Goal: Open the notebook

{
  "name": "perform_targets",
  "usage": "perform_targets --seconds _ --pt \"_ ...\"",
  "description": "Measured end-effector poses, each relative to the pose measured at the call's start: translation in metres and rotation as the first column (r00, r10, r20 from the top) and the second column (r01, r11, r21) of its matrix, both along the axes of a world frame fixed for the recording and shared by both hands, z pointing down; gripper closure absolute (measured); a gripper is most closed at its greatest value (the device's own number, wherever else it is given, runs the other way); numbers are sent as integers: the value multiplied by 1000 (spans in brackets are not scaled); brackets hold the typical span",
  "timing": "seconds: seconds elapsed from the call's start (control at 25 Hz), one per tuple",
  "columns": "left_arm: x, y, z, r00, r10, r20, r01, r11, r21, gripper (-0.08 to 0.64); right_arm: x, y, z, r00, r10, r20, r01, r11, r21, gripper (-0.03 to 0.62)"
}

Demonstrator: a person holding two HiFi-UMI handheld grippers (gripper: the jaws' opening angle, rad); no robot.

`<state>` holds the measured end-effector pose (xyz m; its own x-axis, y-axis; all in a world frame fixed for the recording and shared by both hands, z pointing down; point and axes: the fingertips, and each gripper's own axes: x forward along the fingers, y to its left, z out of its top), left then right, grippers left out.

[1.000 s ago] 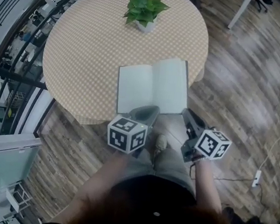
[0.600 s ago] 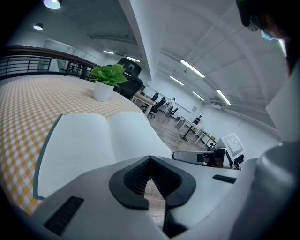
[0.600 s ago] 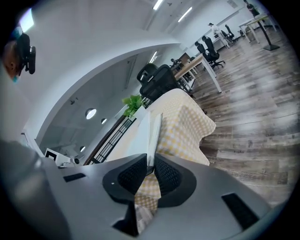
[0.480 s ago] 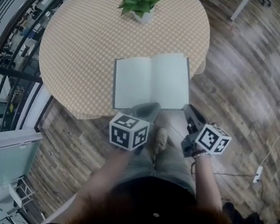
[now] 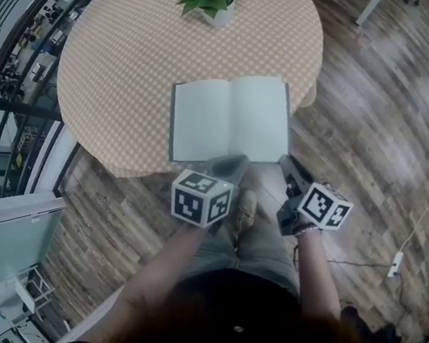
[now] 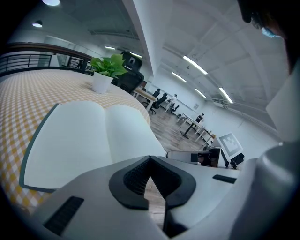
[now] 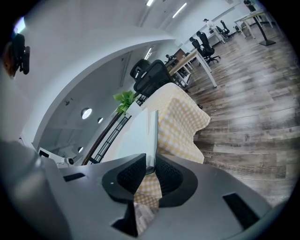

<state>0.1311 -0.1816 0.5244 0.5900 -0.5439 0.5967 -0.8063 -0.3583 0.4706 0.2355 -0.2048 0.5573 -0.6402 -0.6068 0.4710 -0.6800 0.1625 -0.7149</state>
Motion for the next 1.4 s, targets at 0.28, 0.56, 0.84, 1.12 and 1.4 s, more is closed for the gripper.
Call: perform_targets --seconds 0.28,0.56,0.84,1.12,1.4 --pt "-2 1 -6 999 -24 -29 24 1000 1 549 0 1 0 999 -9 -41 9 1000 5 534" --pt "-5 7 -9 998 -53 -34 53 999 7 549 0 3 -3 995 -49 -83 48 999 -5 514" --pt "-11 6 -27 995 -84 -51 86 995 43 549 -2 5 -22 989 -82 -120 86 996 22 481" --pt "-20 2 -49 991 -113 -66 119 988 94 549 6 2 -53 988 -62 -142 77 992 100 471" --pt "-17 2 -74 989 -110 -101 124 982 145 549 -5 -3 -125 992 -90 -83 109 960 258 472"
